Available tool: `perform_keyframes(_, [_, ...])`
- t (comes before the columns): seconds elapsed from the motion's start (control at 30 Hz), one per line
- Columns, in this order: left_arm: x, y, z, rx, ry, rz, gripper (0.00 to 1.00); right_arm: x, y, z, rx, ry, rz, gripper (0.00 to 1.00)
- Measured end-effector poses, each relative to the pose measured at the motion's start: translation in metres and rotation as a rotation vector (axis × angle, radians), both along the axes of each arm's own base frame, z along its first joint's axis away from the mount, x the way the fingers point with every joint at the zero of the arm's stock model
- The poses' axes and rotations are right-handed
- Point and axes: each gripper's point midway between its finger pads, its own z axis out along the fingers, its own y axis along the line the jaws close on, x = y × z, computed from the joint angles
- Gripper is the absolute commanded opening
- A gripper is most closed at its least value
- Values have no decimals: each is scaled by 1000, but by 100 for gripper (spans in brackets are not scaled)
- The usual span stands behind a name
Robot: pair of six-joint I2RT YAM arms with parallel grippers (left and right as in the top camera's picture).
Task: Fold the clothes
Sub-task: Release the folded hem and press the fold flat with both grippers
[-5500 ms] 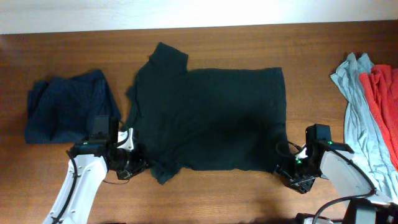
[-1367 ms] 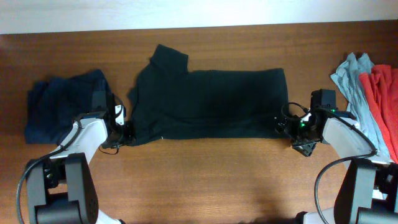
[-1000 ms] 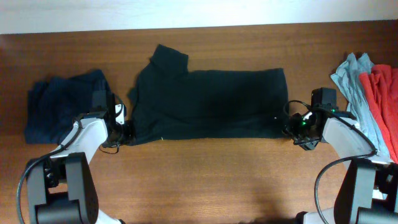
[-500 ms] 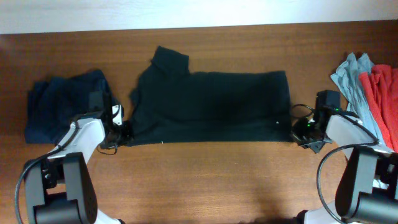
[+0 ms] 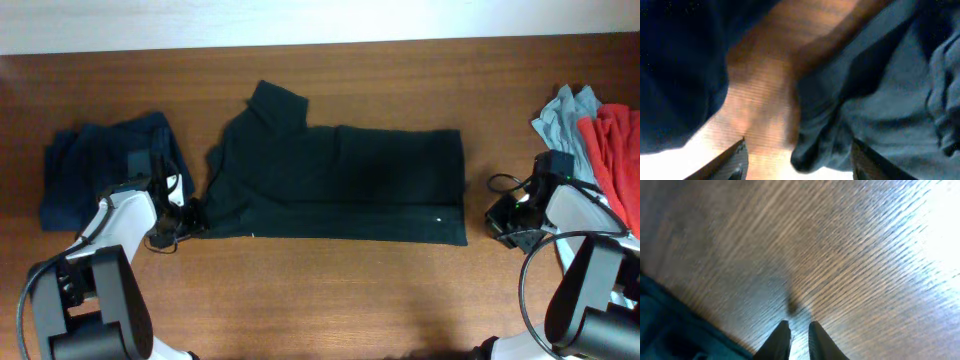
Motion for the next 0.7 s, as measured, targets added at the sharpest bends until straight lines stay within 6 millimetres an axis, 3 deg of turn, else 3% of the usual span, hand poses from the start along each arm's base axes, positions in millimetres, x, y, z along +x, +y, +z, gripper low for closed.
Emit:
perform_keyframes(0.1, [-6, 0, 7, 2, 22, -1, 66, 16, 10, 14, 65, -78, 47, 25])
perform_keyframes(0.3, [15, -7, 43, -34, -107, -10, 58, 34, 53, 40, 263, -237, 214, 24])
perform_keyframes(0.37, [15, -11, 44, -44, -108, -20, 52, 37, 72, 45, 304, -272, 314, 12])
perform_keyframes(0.47, [16, -20, 44, -53, -111, -56, 37, 37, 95, 47, 323, -282, 418, 4])
perform_keyframes(0.57, [17, -41, 45, -72, -117, -147, 36, 35, 114, 44, 312, -263, 480, 4])
perform_keyframes(0.7, [17, -69, 46, -77, -133, -278, 39, 35, 122, 31, 253, -228, 477, 4])
